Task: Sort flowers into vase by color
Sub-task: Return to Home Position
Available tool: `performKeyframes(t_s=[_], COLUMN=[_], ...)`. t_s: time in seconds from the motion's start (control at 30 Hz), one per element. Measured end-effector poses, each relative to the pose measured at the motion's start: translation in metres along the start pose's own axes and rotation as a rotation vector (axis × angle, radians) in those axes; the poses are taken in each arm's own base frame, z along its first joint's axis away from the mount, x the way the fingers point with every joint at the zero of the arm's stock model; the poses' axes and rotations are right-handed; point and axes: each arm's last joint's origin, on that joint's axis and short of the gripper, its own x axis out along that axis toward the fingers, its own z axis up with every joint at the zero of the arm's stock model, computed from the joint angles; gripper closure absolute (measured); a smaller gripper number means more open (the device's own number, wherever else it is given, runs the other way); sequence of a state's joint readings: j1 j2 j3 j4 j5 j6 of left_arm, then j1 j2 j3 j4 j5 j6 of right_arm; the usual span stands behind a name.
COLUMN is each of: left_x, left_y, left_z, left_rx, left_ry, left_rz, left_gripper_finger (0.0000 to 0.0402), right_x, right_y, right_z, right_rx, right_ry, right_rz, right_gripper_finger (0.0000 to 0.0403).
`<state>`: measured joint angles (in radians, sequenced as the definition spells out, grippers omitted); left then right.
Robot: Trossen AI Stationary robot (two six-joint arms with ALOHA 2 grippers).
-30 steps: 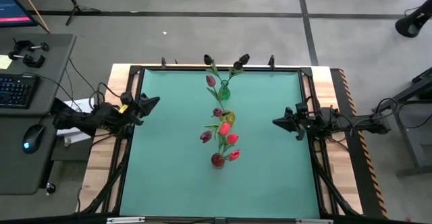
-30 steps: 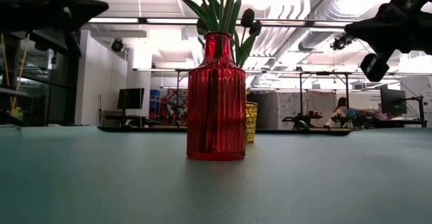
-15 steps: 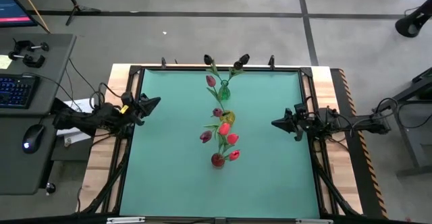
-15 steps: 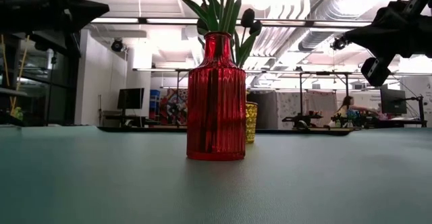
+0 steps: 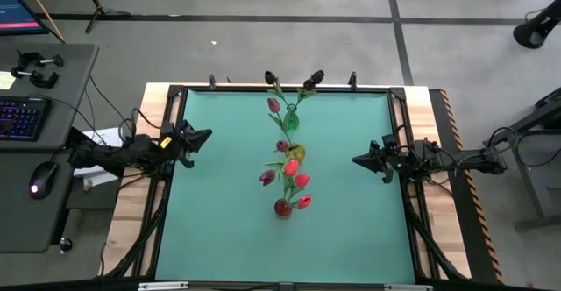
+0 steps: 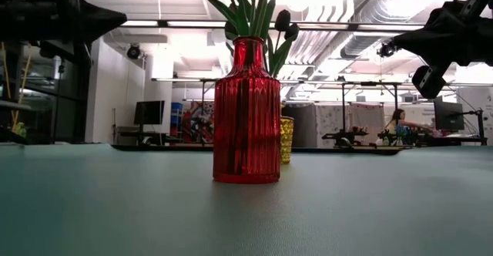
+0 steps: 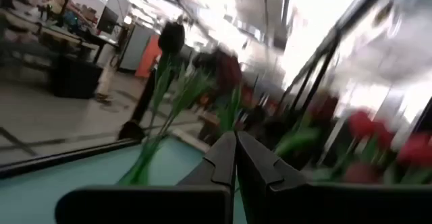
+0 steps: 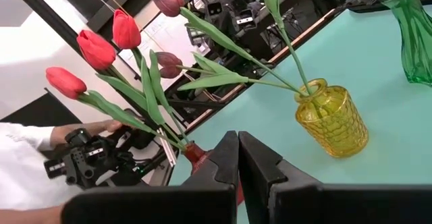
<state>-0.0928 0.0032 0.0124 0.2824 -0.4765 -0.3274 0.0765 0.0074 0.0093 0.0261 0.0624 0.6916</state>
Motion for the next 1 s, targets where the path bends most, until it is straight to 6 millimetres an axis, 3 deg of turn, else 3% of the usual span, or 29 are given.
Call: performKeyframes(t_s=[0.17, 0.27, 1.0], left_x=[-0.001, -0.002, -0.001], left_y=[0.005, 0.006, 0.006], left_z=[-0.015, -0.019, -0.021], left_rx=[0.247, 0.307, 0.293], left_ry=[0.152, 0.203, 0.221], left_rz=[0.022, 0.009, -0.002], left_gripper_finger=[0.0401, 0.0401, 0.0401], right_x=[0.0, 0.0, 0.0], right_y=[0.0, 0.0, 0.0], right_z=[0.0, 0.0, 0.0], right_rx=[0.0, 0.0, 0.0], right_ry=[0.0, 0.0, 0.0], right_rz=[-0.001, 0.0, -0.001], right_gripper_finger=[0.0402, 0.0402, 0.0402])
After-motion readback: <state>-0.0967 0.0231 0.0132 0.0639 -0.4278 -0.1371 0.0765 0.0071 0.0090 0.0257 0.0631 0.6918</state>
